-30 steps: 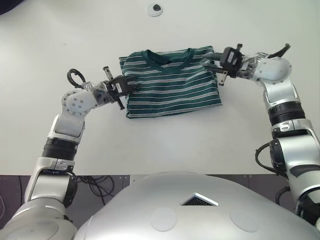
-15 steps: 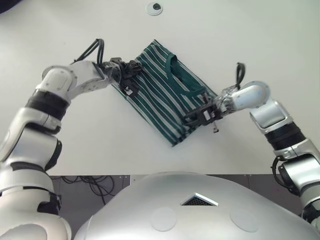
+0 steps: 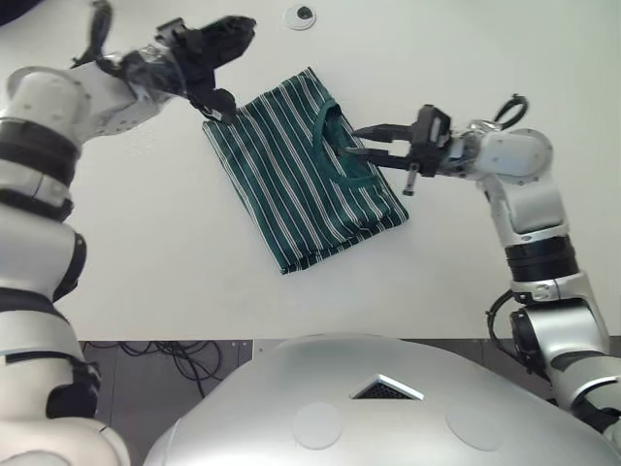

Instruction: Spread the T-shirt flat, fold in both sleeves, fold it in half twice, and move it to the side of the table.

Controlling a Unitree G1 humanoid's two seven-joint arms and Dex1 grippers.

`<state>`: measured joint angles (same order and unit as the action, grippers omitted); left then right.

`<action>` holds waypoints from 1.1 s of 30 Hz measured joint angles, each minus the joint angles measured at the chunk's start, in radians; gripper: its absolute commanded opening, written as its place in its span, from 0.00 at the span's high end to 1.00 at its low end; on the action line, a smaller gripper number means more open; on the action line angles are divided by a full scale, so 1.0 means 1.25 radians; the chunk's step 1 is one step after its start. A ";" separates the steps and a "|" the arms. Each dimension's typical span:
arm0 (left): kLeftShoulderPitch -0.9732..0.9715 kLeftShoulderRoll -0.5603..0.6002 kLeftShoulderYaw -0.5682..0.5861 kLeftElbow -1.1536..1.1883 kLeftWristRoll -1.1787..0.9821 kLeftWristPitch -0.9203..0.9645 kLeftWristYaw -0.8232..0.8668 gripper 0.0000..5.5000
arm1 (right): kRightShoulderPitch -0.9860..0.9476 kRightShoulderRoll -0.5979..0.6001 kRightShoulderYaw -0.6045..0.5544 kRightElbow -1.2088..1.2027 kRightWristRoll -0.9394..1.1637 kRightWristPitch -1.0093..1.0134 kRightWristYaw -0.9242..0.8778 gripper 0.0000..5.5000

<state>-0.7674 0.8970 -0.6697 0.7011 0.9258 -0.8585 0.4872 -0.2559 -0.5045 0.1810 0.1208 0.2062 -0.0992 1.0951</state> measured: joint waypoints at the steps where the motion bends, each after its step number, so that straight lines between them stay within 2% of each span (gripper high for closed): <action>1: 0.048 0.023 0.010 -0.044 -0.083 -0.015 -0.031 0.79 | 0.017 -0.018 -0.011 0.000 0.001 -0.010 0.010 0.77; 3: 0.234 0.111 0.005 -0.205 -0.321 -0.040 -0.122 0.73 | 0.082 -0.054 -0.054 -0.002 0.026 -0.040 0.039 0.69; 5: 0.430 0.220 -0.038 -0.352 -0.488 -0.054 -0.179 0.68 | 0.171 -0.106 -0.094 -0.022 0.051 -0.077 0.075 0.64; 8: 0.688 0.340 -0.080 -0.517 -0.611 -0.036 -0.234 0.62 | 0.303 -0.151 -0.121 -0.060 0.050 -0.176 0.107 0.56; 10: 0.820 0.371 -0.073 -0.580 -0.603 0.019 -0.269 0.58 | 0.366 -0.168 -0.110 -0.066 -0.014 -0.303 0.103 0.52; 11: 0.858 0.362 -0.058 -0.578 -0.578 0.041 -0.274 0.56 | 0.379 -0.170 -0.107 -0.063 -0.040 -0.358 0.095 0.49; 15: 0.913 0.306 0.025 -0.611 -0.504 0.075 -0.277 0.56 | 0.377 -0.166 -0.079 -0.027 -0.113 -0.499 0.040 0.49; 20: 0.957 0.206 0.108 -0.653 -0.386 0.112 -0.286 0.56 | 0.333 -0.132 -0.046 0.054 -0.288 -0.667 -0.105 0.49; 24: 0.949 0.127 0.137 -0.672 -0.315 0.124 -0.321 0.56 | 0.276 -0.102 -0.009 0.091 -0.398 -0.715 -0.216 0.49; 33: 0.922 0.037 0.191 -0.663 -0.270 0.125 -0.387 0.56 | 0.180 -0.077 0.061 0.151 -0.518 -0.693 -0.384 0.49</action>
<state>0.3854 0.9435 -0.4311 -0.1281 0.5885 -0.7028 0.0035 -0.0310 -0.6003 0.2573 0.3099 -0.4418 -0.9660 0.6150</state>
